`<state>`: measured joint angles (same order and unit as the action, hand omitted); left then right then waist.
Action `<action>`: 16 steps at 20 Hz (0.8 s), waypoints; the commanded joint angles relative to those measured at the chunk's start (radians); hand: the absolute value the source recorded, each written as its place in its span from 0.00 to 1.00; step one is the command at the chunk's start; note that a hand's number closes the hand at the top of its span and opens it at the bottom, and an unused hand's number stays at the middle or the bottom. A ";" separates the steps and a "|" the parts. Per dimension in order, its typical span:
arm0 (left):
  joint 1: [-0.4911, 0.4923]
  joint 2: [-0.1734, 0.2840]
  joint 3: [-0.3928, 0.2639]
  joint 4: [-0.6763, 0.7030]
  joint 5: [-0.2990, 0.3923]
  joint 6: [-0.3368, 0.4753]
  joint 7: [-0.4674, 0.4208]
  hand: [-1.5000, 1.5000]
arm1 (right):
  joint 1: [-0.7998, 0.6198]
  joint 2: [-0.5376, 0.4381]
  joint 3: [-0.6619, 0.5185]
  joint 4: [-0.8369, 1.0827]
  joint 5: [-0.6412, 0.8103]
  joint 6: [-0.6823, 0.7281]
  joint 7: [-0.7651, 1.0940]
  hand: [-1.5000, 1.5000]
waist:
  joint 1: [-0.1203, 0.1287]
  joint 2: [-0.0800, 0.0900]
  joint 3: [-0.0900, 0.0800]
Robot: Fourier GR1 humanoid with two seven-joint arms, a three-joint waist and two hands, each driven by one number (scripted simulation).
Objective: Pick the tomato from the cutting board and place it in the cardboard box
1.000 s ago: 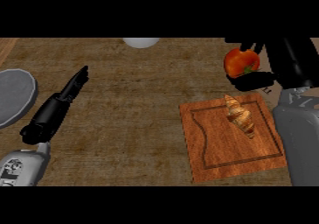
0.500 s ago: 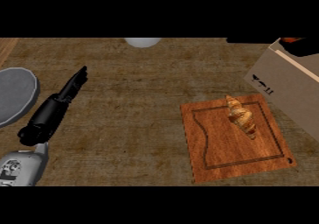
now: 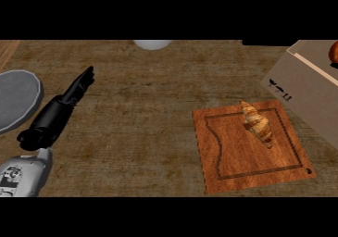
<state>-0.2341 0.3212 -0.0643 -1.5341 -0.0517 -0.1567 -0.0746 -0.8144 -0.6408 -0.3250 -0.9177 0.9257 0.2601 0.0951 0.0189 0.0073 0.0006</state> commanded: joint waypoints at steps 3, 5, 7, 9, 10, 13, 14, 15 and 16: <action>0.008 -0.026 -0.015 0.029 -0.032 0.006 -0.039 0.50 | -0.053 -0.085 0.011 0.255 0.009 0.078 -0.123 1.00 | 0.005 0.002 0.000; 0.003 -0.020 -0.006 0.033 -0.025 0.002 -0.036 0.50 | -0.053 -0.168 0.033 0.329 0.035 0.149 -0.191 1.00 | 0.016 0.008 0.001; 0.028 0.003 0.006 -0.038 0.008 -0.033 -0.006 0.50 | -0.041 -0.179 0.039 0.403 0.062 0.127 -0.193 1.00 | 0.027 0.006 0.001; 0.001 -0.027 -0.008 -0.025 -0.019 -0.002 0.013 0.50 | -0.046 -0.205 0.039 0.459 0.055 0.161 -0.266 0.00 | 0.017 0.005 0.001; -0.025 -0.029 0.003 0.018 -0.013 -0.008 0.000 0.50 | -0.068 -0.167 0.055 0.469 0.049 0.193 -0.288 0.00 | 0.015 0.007 0.001; 0.029 -0.032 -0.017 -0.050 -0.033 -0.003 -0.005 0.50 | -0.052 -0.203 0.046 0.494 0.029 0.194 -0.441 0.00 | 0.015 0.002 0.002; 0.010 -0.042 -0.023 0.041 -0.061 0.006 -0.047 0.50 | -0.071 -0.183 0.036 0.505 0.016 0.180 -0.467 0.00 | 0.011 0.007 0.002; 0.018 -0.017 0.004 -0.004 -0.021 -0.025 -0.019 0.50 | -0.084 -0.166 0.020 0.503 -0.001 0.163 -0.473 0.00 | 0.015 0.003 0.002; -0.029 -0.023 0.012 0.014 -0.014 -0.023 0.005 0.50 | -0.118 -0.172 -0.018 0.508 -0.030 0.150 -0.464 0.00 | 0.013 0.005 0.002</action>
<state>-0.2368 0.2979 -0.0635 -1.5263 -0.0756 -0.1694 -0.0865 -0.8910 -0.8131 -0.2979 -0.4492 0.9412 0.4280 -0.2928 0.0313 0.0119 0.0022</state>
